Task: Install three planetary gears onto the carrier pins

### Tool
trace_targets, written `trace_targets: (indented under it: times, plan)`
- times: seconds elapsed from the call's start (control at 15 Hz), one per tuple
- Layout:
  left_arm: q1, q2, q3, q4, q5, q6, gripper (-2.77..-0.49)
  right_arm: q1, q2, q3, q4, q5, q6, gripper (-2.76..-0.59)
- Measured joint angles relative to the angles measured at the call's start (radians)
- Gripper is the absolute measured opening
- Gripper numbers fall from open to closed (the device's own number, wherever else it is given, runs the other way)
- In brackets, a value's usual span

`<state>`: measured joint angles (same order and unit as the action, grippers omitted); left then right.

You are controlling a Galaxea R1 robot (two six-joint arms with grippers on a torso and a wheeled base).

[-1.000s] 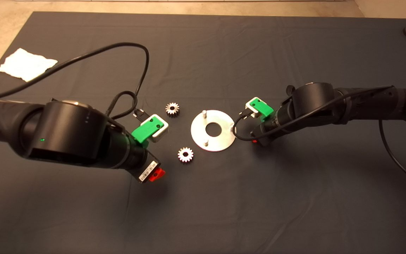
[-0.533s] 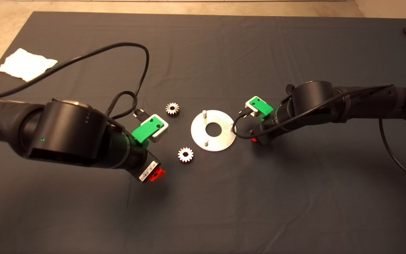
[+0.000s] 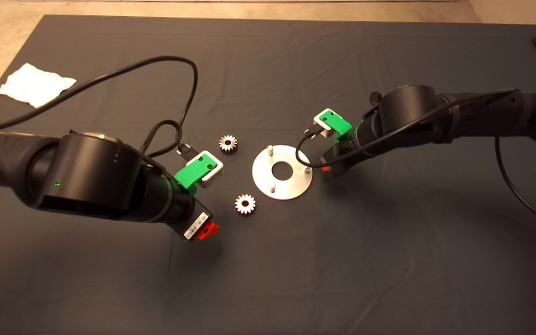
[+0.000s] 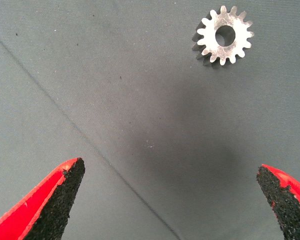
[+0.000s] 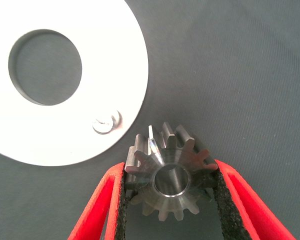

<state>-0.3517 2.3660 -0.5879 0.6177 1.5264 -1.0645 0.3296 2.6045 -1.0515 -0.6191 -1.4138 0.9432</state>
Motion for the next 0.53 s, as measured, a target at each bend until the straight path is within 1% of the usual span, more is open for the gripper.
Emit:
trace_targets:
  times: [0.2,0.33,0.4,0.47,0.53]
  plan:
    - [0.000,0.000,0.000,0.000,0.000,0.000,-0.75,0.017,0.004,0.000,0.026,-0.001,0.000,-2.34]
    - [0.000,0.000,0.000,0.000,0.000,0.000,-0.75,0.027,0.006,0.000,0.032,-0.001,0.000,-2.35]
    - [0.000,0.000,0.000,0.000,0.000,0.000,-0.75,0.028,0.009,0.000,0.036,-0.003,0.000,-2.35]
    - [0.000,0.000,0.000,0.000,0.000,0.000,-0.75,0.028,0.011,0.000,0.042,0.001,0.000,-2.35]
    - [0.000,0.000,0.000,0.000,0.000,0.000,-0.75,0.028,0.012,0.000,0.053,0.010,0.000,-2.34]
